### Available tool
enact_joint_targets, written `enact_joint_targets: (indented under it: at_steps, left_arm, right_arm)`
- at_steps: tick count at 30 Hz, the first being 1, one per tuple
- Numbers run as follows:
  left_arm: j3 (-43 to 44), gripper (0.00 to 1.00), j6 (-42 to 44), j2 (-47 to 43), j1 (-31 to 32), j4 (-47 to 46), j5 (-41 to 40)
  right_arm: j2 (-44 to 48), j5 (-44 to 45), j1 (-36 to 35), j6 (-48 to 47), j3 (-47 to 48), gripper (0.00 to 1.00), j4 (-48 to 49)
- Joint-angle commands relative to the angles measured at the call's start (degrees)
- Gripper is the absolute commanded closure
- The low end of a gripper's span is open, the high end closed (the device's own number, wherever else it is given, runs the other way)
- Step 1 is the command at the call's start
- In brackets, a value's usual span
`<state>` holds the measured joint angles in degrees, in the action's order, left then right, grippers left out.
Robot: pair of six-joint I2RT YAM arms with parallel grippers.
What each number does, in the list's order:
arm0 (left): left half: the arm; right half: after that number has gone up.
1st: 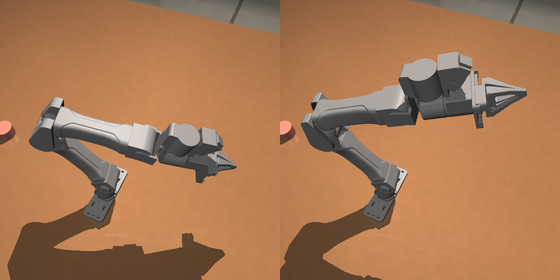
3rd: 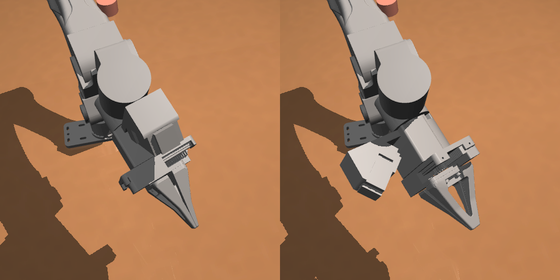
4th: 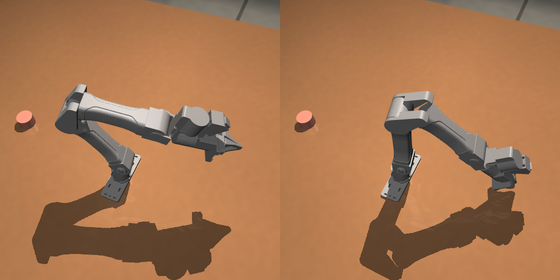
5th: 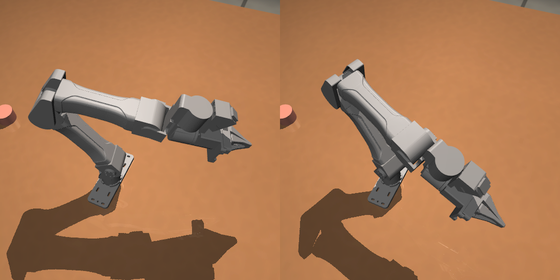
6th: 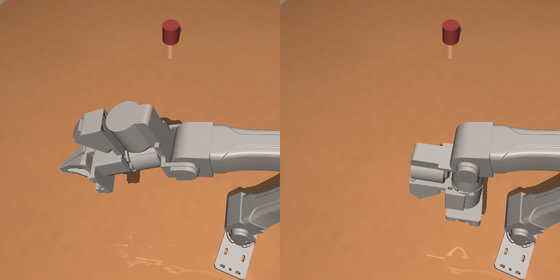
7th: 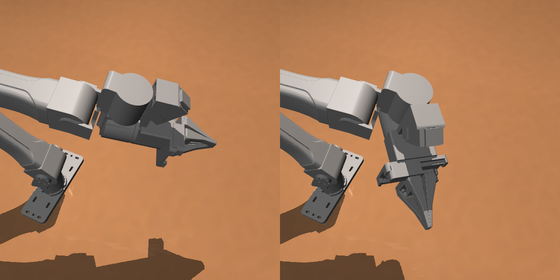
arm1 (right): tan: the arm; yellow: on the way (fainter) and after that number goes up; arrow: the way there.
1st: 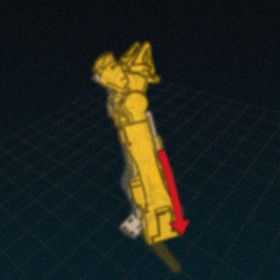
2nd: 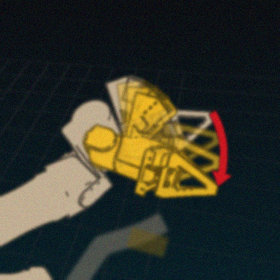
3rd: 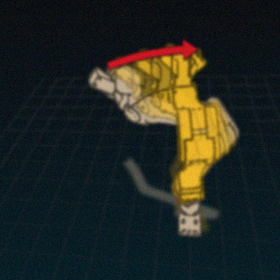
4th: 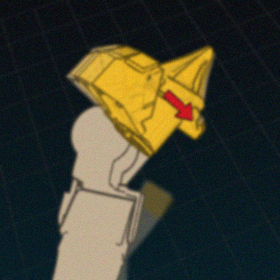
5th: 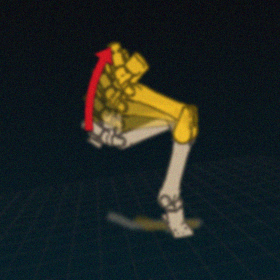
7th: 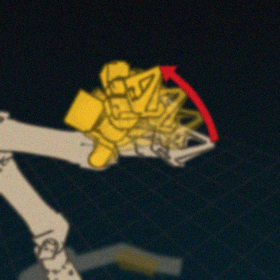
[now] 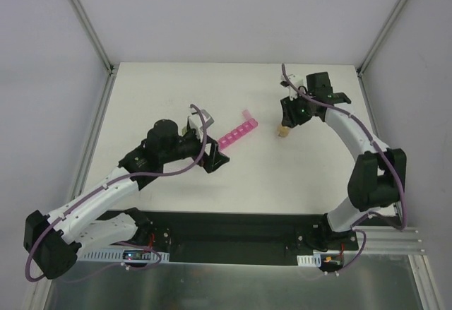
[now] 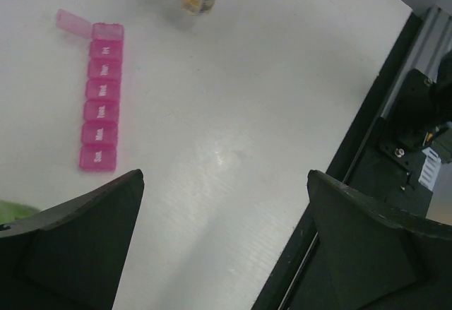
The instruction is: Sort the pills into containers
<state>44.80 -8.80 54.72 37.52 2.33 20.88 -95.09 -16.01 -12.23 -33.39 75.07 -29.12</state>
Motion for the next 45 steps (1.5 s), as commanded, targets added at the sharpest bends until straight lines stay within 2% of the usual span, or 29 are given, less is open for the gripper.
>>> enact_joint_targets:
  at_steps: [1, 3, 4, 6, 7, 11, 18, 26, 29, 36, 39, 45]
  left_arm:
    - [-2.5, 0.01, 10.6, -0.7, 8.3, -13.6, 2.0]
    - [-4.6, 0.01, 17.9, -0.2, 11.2, -21.3, 1.8]
    - [-5.6, 0.01, 19.8, 0.5, 13.7, -24.1, 1.4]
    - [-7.3, 0.01, 22.9, 1.6, 14.8, -29.4, -0.9]
    - [-7.4, 0.01, 23.3, 2.9, 15.0, -33.5, -1.5]
    - [-6.4, 0.01, 24.6, 6.4, 16.1, -40.2, -1.9]
    - [-0.3, 0.01, 23.0, 13.8, 19.9, -40.0, 0.4]
    - [3.1, 0.01, 20.7, 16.0, 23.7, -36.7, 3.5]
    - [4.3, 0.02, 20.0, 18.0, 24.0, -34.9, 2.2]
    - [7.3, 0.14, 19.6, 20.9, 23.9, -29.3, -7.1]
    - [6.7, 0.2, 19.3, 20.5, 24.0, -29.2, -8.0]
    - [6.6, 0.24, 18.6, 20.9, 24.1, -29.0, -6.2]
  right_arm:
    - [13.8, -16.2, -0.3, -2.6, 1.0, 0.82, -9.6]
    - [17.8, -20.4, -0.7, -4.0, 1.1, 0.82, -15.2]
    - [19.1, -24.5, -1.0, -5.0, 1.3, 0.83, -17.3]
    - [23.0, -28.6, -1.3, -7.3, 1.5, 0.83, -23.1]
    - [24.5, -31.8, -1.6, -9.0, 1.4, 0.83, -24.6]
    - [31.0, -35.7, -3.0, -11.9, 0.7, 0.83, -30.8]
    - [35.1, -36.7, -6.1, -9.9, 0.6, 0.83, -30.6]
    - [35.8, -34.6, -8.2, -8.8, 0.1, 0.85, -27.6]
    - [36.3, -33.5, -9.6, -7.9, -0.3, 0.85, -26.4]
    - [37.8, -30.0, -11.1, -6.6, -1.0, 0.85, -24.8]
    - [38.0, -27.9, -11.1, -6.0, -1.3, 0.85, -24.2]
    - [38.1, -26.7, -11.3, -2.6, -2.6, 0.86, -21.1]
